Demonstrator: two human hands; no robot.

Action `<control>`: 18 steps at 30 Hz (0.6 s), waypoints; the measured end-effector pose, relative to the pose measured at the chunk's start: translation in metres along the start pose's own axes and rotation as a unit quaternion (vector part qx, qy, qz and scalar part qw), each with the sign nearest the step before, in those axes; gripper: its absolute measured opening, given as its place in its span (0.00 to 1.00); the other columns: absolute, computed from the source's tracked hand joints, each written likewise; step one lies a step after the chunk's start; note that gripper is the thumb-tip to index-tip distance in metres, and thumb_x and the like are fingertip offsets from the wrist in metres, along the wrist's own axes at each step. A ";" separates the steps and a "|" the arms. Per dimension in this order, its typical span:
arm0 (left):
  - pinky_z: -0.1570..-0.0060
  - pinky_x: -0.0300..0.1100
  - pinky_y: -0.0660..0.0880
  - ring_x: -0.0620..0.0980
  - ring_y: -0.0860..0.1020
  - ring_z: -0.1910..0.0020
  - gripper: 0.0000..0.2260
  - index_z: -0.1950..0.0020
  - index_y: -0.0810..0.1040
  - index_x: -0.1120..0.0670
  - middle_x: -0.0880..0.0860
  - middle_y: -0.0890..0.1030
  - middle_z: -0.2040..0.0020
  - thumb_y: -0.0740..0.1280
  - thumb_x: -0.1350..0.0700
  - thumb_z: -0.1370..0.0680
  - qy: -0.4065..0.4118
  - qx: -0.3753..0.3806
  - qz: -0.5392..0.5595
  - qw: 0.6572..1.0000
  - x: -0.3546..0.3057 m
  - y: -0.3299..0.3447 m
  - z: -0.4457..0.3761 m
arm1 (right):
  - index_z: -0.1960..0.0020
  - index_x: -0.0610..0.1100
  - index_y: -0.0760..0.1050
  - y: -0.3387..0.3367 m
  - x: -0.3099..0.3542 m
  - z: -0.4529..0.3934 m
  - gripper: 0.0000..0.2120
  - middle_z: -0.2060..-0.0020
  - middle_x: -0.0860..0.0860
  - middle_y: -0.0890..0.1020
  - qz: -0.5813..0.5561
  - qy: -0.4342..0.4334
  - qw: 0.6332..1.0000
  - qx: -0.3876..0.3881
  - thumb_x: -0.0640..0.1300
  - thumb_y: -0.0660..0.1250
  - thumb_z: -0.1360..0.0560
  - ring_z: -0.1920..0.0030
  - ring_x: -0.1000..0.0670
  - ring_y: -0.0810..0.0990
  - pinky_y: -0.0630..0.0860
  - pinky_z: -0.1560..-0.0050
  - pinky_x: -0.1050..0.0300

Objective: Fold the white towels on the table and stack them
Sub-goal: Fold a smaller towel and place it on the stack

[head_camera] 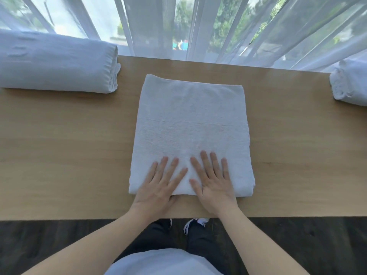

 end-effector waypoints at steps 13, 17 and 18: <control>0.32 0.56 0.72 0.55 0.73 0.29 0.37 0.28 0.75 0.59 0.55 0.75 0.28 0.81 0.65 0.37 0.133 -0.077 0.040 0.987 0.072 -0.036 0.039 | 0.19 0.58 0.34 -0.009 -0.014 0.026 0.44 0.19 0.55 0.37 0.022 -0.039 0.999 0.030 0.61 0.62 0.21 0.20 0.49 0.36 0.41 0.21 0.41; 0.29 0.51 0.71 0.51 0.72 0.28 0.33 0.30 0.77 0.57 0.53 0.75 0.28 0.81 0.59 0.34 0.128 -0.059 0.114 0.983 0.097 -0.040 0.038 | 0.20 0.59 0.37 -0.016 -0.017 0.022 0.39 0.20 0.58 0.39 0.011 -0.032 0.999 0.039 0.55 0.61 0.19 0.20 0.52 0.38 0.35 0.21 0.50; 0.28 0.47 0.69 0.49 0.73 0.29 0.30 0.31 0.78 0.57 0.52 0.76 0.30 0.79 0.57 0.33 0.122 -0.066 0.136 0.981 0.099 -0.043 0.036 | 0.19 0.59 0.41 -0.021 -0.019 0.020 0.38 0.20 0.60 0.42 -0.007 -0.029 0.999 0.039 0.52 0.63 0.19 0.20 0.54 0.41 0.36 0.21 0.53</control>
Point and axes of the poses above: each hand's wrist, its own z-axis away from the middle knuckle, its own y-axis out of the palm, x = y × z, the point moved 8 cm from there along -z, towards the middle knuckle
